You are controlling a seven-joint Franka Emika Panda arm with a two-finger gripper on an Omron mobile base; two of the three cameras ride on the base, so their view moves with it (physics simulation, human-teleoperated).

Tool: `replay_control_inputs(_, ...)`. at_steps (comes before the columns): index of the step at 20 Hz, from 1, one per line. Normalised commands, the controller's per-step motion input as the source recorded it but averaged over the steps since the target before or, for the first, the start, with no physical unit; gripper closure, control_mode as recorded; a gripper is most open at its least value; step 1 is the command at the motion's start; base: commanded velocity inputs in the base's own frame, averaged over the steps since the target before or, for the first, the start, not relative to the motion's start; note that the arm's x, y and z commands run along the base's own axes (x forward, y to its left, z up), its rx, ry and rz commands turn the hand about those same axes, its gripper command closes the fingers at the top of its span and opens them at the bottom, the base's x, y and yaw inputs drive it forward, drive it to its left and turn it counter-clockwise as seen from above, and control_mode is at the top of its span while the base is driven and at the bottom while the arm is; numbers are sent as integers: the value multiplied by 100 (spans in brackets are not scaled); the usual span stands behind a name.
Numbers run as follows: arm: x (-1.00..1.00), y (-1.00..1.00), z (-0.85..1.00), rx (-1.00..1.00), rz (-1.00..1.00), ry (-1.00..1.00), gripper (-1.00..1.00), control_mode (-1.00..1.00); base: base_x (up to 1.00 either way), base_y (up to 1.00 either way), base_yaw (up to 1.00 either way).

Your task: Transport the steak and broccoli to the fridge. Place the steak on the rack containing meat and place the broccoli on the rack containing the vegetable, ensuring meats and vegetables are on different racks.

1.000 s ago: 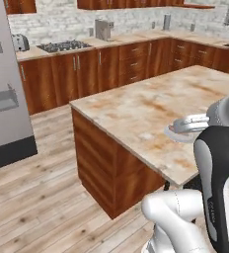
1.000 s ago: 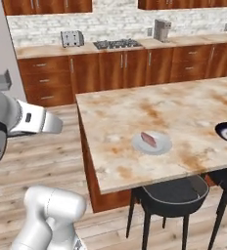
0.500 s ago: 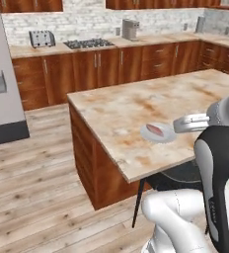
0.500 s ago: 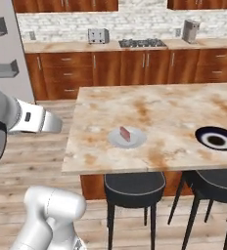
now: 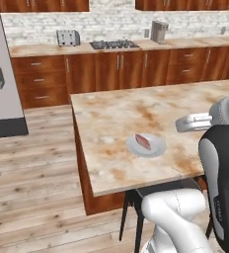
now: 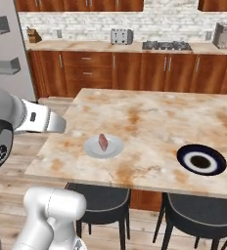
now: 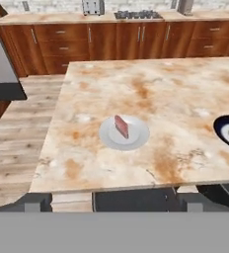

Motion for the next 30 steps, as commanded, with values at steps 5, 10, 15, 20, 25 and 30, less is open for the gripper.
replay_control_inputs(5, 0, 0, 0, 0, 0, 0, -100, 100, 96, -40, 24)
replay_control_inputs(10, 0, 0, 0, 0, 0, 0, -100, 100, 94, -46, 36)
replay_control_inputs(15, 0, 0, 0, 0, 0, 0, -100, 100, 93, -52, 24)
replay_control_inputs(20, 38, -25, -20, 3, 5, 5, -100, -100, 59, -30, 10)
replay_control_inputs(25, 97, -58, -75, 4, 5, 25, -100, -100, 0, 0, 0)
replay_control_inputs(30, 96, -37, -92, 0, 4, 4, -100, -100, 0, 0, 0)
